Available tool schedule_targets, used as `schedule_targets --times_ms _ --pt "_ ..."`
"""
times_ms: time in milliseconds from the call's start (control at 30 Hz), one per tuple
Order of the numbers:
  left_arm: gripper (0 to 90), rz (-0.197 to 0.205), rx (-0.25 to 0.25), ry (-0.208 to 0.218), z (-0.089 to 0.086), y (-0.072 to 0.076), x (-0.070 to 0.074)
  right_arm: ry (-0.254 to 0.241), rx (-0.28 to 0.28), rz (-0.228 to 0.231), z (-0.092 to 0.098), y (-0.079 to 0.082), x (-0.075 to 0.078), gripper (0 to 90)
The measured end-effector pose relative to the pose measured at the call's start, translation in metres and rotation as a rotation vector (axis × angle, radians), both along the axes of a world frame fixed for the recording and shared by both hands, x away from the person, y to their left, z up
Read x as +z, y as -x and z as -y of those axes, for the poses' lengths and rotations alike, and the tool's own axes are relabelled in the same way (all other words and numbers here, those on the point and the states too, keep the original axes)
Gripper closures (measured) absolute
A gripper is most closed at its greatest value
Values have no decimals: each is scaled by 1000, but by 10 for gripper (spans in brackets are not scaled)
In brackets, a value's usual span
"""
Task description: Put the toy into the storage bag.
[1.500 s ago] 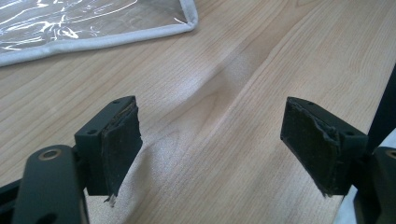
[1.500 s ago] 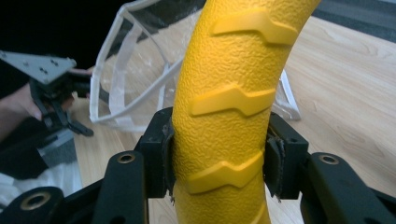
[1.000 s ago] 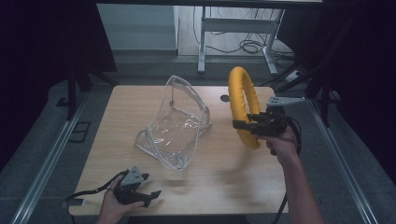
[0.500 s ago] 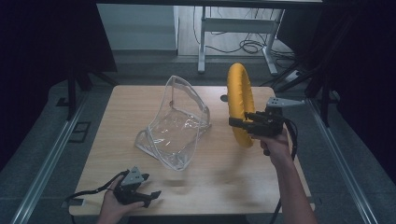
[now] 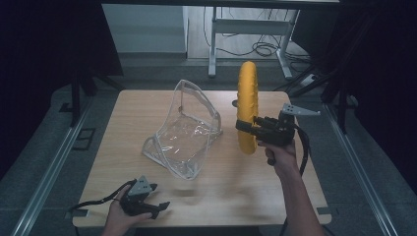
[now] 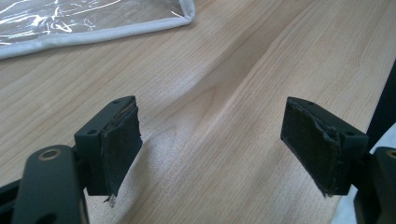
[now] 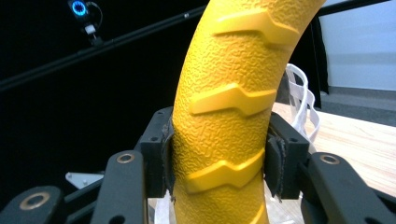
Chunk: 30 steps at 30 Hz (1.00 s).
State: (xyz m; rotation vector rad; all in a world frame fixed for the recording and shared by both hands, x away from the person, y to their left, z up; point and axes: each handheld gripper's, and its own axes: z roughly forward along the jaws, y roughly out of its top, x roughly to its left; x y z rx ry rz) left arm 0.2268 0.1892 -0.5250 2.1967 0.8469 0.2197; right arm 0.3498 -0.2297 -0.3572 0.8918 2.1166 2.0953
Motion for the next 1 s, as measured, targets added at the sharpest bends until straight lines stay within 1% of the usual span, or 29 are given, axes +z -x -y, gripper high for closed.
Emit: schedule_targets --times_ms 33,67,133,333,400,433,500,600,667,700,767,900,1000 --pt "198 0 0 0 0 0 0 -19 3 -7 -1 0 -1 513" --pt "198 0 0 0 0 0 0 -19 3 -7 -1 0 -1 513" --pt "197 -2 -2 -2 0 0 0 -36 4 -7 -4 0 -2 513" --pt "198 -6 -3 -3 1 0 -1 -43 1 -3 -9 1 0 513" --pt "197 -7 -1 -1 1 0 -1 -51 2 -2 -10 2 1 512" --pt "197 -7 -1 -1 1 0 -1 -63 6 3 -12 4 3 512" --pt "198 -7 -1 -1 1 -1 -1 -67 7 5 -12 4 4 512" --pt "197 -8 -1 -2 1 0 -1 -92 2 20 -16 7 8 512" --pt "197 -9 -1 -1 1 0 -1 -95 1 26 -17 8 8 512" --pt "198 -9 -1 -3 1 0 -1 -114 -2 31 -19 9 10 512" --pt "197 -9 -1 -2 1 0 -1 -129 -2 37 -21 10 11 512" --pt "198 -10 -1 -2 1 -1 -1 -141 -1 50 -23 12 14 512" --pt "197 -11 -2 -3 2 -1 -2 -157 3 72 -28 15 20 511"
